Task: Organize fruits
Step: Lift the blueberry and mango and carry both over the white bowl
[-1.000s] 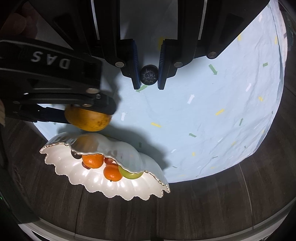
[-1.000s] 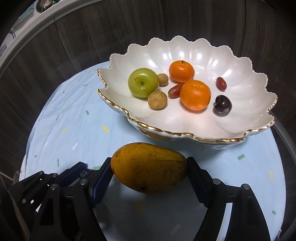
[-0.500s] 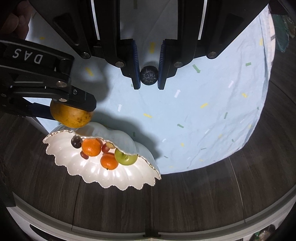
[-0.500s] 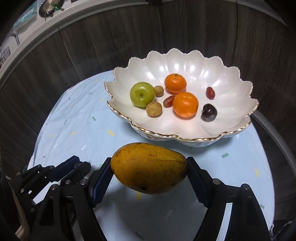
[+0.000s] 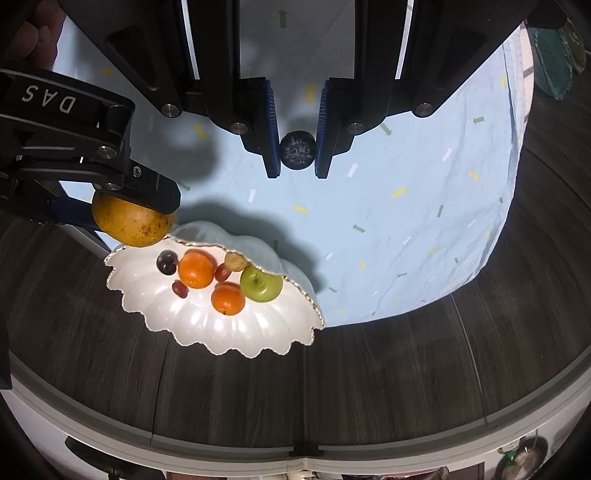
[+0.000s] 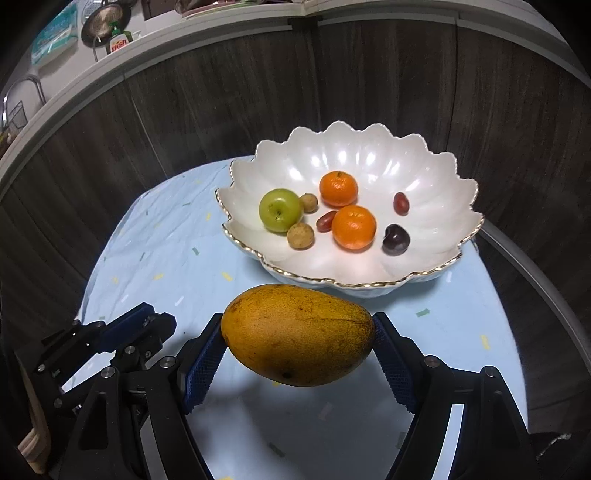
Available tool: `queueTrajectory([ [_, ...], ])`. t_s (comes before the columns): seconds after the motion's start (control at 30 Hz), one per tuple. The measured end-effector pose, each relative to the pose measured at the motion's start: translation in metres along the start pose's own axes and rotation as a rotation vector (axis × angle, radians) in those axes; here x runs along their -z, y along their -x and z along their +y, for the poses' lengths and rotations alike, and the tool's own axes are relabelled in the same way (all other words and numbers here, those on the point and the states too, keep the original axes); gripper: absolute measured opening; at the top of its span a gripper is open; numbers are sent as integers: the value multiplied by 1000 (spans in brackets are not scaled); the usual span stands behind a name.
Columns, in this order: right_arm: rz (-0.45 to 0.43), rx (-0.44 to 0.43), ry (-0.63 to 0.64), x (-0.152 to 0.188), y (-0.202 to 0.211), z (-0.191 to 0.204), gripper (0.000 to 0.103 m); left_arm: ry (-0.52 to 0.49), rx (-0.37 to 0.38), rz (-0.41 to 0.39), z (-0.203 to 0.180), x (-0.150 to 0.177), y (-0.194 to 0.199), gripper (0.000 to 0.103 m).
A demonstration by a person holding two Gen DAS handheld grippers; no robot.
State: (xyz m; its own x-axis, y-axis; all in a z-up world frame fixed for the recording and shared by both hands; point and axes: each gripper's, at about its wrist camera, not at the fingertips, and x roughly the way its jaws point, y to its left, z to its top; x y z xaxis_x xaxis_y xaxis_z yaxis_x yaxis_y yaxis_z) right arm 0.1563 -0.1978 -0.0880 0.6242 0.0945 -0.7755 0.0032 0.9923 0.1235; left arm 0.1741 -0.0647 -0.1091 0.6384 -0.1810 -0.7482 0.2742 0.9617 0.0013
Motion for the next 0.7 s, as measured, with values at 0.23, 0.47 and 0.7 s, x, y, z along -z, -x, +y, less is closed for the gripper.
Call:
queueTrajectory([
  [0.23, -33, 11, -18, -5, 13, -12, 78, -8, -5, -7, -4, -10, 7, 19],
  [0.47, -67, 21, -31, -13, 24, -21, 78, -21, -5, -22, -9, -23, 12, 19],
  [0.7, -105, 47, -45, -20, 36, -31, 78, -32, 7, -23, -20, -36, 12, 19],
])
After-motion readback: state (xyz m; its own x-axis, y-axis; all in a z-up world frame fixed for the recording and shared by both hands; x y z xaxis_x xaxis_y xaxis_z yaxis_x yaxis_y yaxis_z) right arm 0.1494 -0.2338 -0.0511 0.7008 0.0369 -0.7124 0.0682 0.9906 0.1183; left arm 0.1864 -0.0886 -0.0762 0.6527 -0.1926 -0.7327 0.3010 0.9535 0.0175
